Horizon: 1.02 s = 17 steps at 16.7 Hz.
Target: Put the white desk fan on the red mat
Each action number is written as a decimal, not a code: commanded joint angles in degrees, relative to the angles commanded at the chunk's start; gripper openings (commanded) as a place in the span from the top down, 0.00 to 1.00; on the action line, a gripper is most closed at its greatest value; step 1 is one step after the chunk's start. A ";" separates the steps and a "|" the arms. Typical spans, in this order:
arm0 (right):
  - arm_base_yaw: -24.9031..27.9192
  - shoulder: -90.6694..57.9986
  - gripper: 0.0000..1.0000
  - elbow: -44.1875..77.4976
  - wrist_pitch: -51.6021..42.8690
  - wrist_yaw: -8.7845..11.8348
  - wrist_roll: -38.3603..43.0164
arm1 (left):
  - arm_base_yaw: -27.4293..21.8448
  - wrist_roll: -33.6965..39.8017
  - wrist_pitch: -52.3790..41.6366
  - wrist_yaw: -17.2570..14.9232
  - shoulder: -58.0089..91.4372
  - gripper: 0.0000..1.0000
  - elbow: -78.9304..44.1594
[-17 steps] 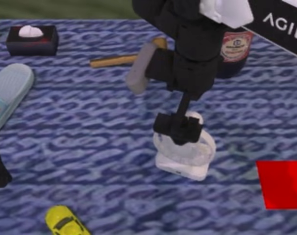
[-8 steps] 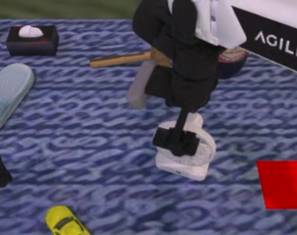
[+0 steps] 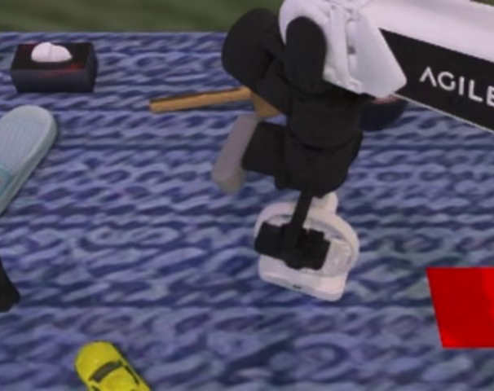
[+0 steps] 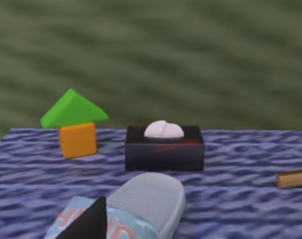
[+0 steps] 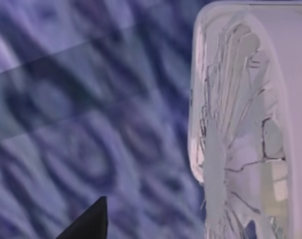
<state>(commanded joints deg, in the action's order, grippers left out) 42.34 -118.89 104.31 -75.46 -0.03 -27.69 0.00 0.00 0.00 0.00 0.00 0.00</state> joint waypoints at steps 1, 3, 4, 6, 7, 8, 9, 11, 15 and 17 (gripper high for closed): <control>0.00 0.00 0.15 0.00 0.00 0.00 0.00 | 0.00 0.00 0.00 0.00 0.00 0.00 0.00; 0.00 0.00 0.30 0.00 0.00 0.00 0.00 | 0.00 0.00 0.00 0.00 0.00 0.00 0.00; 0.00 0.00 0.38 0.00 0.00 0.00 0.00 | 0.00 0.00 0.00 0.00 0.00 0.00 0.00; 0.00 0.00 0.53 0.00 0.00 0.00 0.00 | 0.00 0.00 0.00 0.00 0.00 0.00 0.00; 0.00 0.00 0.60 0.00 0.00 0.00 0.00 | 0.00 0.00 0.00 0.00 0.00 0.00 0.00; 0.00 0.00 0.68 0.00 0.00 0.00 0.00 | 0.00 0.00 0.00 0.00 0.00 0.00 0.00; 0.00 0.00 0.75 0.00 0.00 0.00 0.00 | 0.00 0.00 0.00 0.00 0.00 0.00 0.00; 0.00 0.00 0.90 0.00 0.00 0.00 0.00 | 0.00 0.00 0.00 0.00 0.00 0.00 0.00; 0.00 0.00 1.00 0.00 0.00 0.00 0.00 | 0.00 0.00 0.00 0.00 0.00 0.00 0.00; 0.00 0.00 1.00 0.00 0.00 0.00 0.00 | 0.00 0.00 0.00 0.00 0.00 0.00 0.00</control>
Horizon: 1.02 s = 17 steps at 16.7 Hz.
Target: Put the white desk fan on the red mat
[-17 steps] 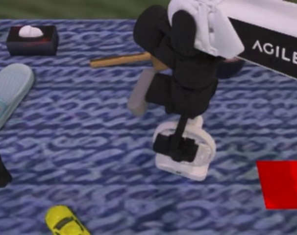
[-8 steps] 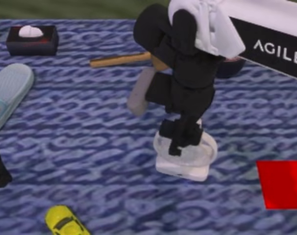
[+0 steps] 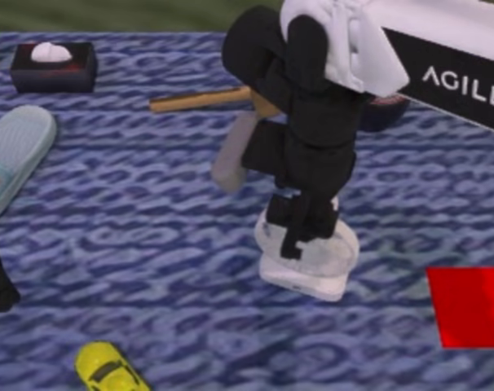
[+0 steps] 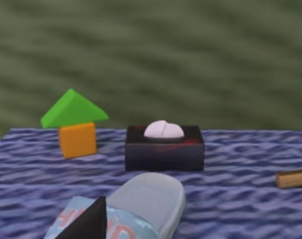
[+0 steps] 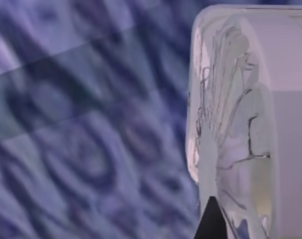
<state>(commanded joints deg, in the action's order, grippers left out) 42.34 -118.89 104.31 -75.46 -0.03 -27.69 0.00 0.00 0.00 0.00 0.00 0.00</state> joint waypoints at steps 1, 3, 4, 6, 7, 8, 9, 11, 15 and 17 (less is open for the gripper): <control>0.00 0.00 1.00 0.00 0.00 0.00 0.00 | 0.00 0.00 0.00 0.00 0.00 0.00 0.00; 0.00 0.00 1.00 0.00 0.00 0.00 0.00 | 0.00 0.00 0.00 0.00 0.00 0.00 0.00; -0.20 0.40 1.00 0.07 -0.03 -0.06 0.02 | 0.00 0.00 0.00 0.00 0.00 0.00 0.00; 0.03 0.22 1.00 1.07 -0.99 -0.05 -0.18 | 0.00 0.00 0.00 0.00 0.00 0.00 0.00; 0.10 0.01 1.00 2.47 -2.35 -0.05 -0.19 | 0.00 0.00 0.00 0.00 0.00 0.00 0.00; 0.12 -0.24 1.00 4.47 -4.13 -0.04 -0.15 | 0.00 0.00 0.00 0.00 0.00 0.00 0.00; 0.15 -0.47 1.00 7.01 -6.14 -0.04 -0.12 | 0.00 0.00 0.00 0.00 0.00 0.00 0.00; 0.21 -0.76 1.00 11.34 -10.03 -0.05 -0.08 | 0.00 0.00 0.00 0.00 0.00 0.00 0.00; 0.26 -0.90 1.00 13.41 -12.08 -0.07 -0.08 | 0.00 0.00 0.00 0.00 0.00 0.00 0.00; 0.01 -0.70 1.00 13.29 -11.95 -0.05 0.00 | 0.00 0.00 0.00 0.00 0.00 0.00 0.00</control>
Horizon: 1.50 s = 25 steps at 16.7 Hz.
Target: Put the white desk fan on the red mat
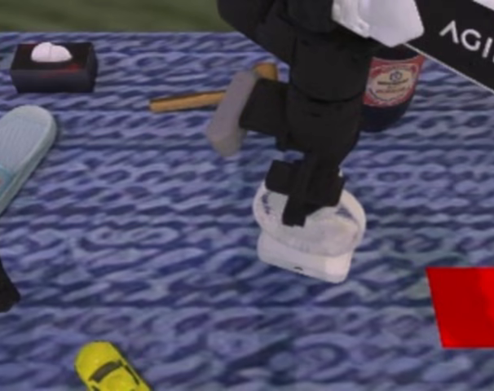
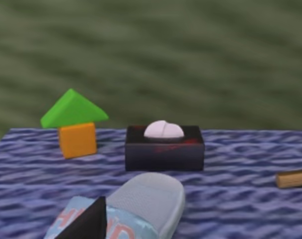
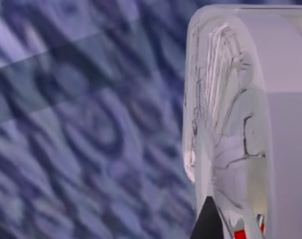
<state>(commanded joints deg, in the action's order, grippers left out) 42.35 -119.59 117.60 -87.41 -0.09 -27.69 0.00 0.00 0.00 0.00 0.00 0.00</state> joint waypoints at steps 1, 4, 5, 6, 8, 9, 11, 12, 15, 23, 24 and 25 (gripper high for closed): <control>-0.06 0.08 1.00 -0.13 0.01 0.00 -0.13 | 0.00 0.00 0.00 0.00 0.00 0.00 0.00; -2.10 2.73 1.00 -3.93 0.44 0.05 -3.96 | 0.00 0.00 0.00 0.00 0.00 0.00 0.00; -3.39 4.43 1.00 -6.16 0.79 0.08 -6.32 | 0.00 0.00 0.00 0.00 0.00 0.00 0.00; -4.91 6.46 1.00 -8.68 1.25 0.11 -9.08 | 0.00 0.00 0.00 0.00 0.00 0.00 0.00; -8.50 11.39 1.00 -14.69 2.50 0.21 -15.71 | 0.00 0.00 0.00 0.00 0.00 0.00 0.00; -10.48 14.14 1.00 -18.09 3.23 0.26 -19.45 | 0.00 0.00 0.00 0.00 0.00 0.00 0.00; -14.61 19.85 1.00 -25.36 4.75 0.38 -27.27 | 0.00 0.00 0.00 0.00 0.00 0.00 0.00; -16.66 22.66 1.00 -29.04 5.49 0.43 -31.08 | 0.00 0.00 0.00 0.00 0.00 0.00 0.00; -22.14 30.12 1.00 -38.64 7.37 0.54 -40.67 | 0.00 0.00 0.00 0.00 0.00 0.00 0.00; -25.53 34.85 1.00 -44.17 8.47 0.58 -46.10 | 0.00 0.00 0.00 0.00 0.00 0.00 0.00; -25.51 34.82 1.00 -44.37 8.67 0.57 -46.13 | 0.00 0.00 0.00 0.00 0.00 0.00 0.00; -25.49 34.76 1.00 -45.05 9.38 0.57 -46.20 | 0.00 0.00 0.00 0.00 0.00 0.00 0.00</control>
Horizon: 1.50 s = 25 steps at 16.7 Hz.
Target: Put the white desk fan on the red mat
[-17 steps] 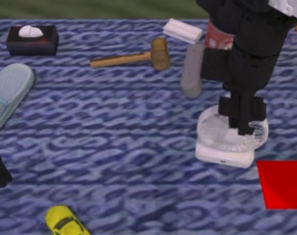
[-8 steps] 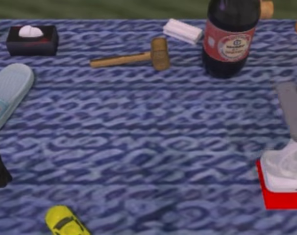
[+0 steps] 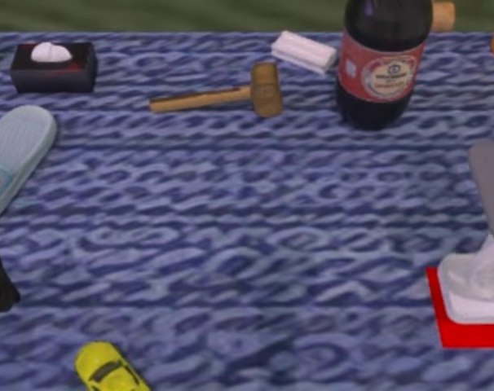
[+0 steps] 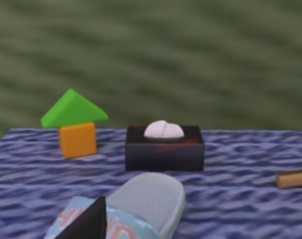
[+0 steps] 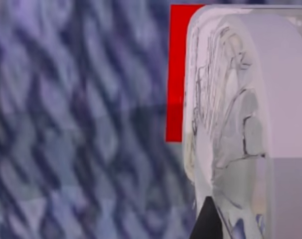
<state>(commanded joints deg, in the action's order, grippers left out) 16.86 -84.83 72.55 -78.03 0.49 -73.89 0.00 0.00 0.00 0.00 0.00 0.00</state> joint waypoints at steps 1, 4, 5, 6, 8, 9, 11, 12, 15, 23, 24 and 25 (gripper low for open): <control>-0.02 -0.07 1.00 -1.01 1.14 0.01 -0.07 | 0.00 0.00 0.00 0.00 0.00 0.00 0.00; -0.34 -0.33 1.00 -4.71 5.45 0.04 -0.09 | 0.00 0.00 0.00 0.00 0.00 0.00 0.00; -0.38 -0.45 1.00 -5.74 6.55 0.02 -0.14 | 0.00 0.00 0.00 0.00 0.00 0.00 0.00; -0.41 -0.52 1.00 -6.33 7.14 0.01 -0.17 | 0.00 0.00 0.00 0.00 0.00 0.00 0.00; -0.41 -0.53 1.00 -6.40 7.21 0.01 -0.18 | 0.00 0.00 0.00 0.00 0.00 0.00 0.00; -0.41 -0.53 1.00 -6.40 7.21 0.01 -0.18 | 0.00 0.00 0.00 0.00 0.00 0.00 0.00; -0.41 -0.53 0.85 -6.40 7.21 0.01 -0.18 | 0.00 0.00 0.00 0.00 0.00 0.00 0.00; -0.41 -0.53 0.77 -6.40 7.21 0.01 -0.18 | 0.00 0.00 0.00 0.00 0.00 0.00 0.00; -0.41 -0.53 0.55 -6.40 7.21 0.01 -0.18 | 0.00 0.00 0.00 0.00 0.00 0.00 0.00; -0.41 -0.53 0.00 -6.40 7.21 0.01 -0.18 | 0.00 0.00 0.00 0.00 0.00 0.00 0.00; -0.41 -0.53 0.00 -6.40 7.21 0.01 -0.18 | 0.00 0.00 0.00 0.00 0.00 0.00 0.00; -0.41 -0.53 0.00 -6.40 7.21 0.01 -0.18 | 0.00 0.00 0.00 0.00 0.00 0.00 0.00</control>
<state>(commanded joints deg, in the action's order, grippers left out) 16.45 -85.36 66.15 -70.81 0.49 -74.07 0.00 0.00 0.00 0.00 0.00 0.00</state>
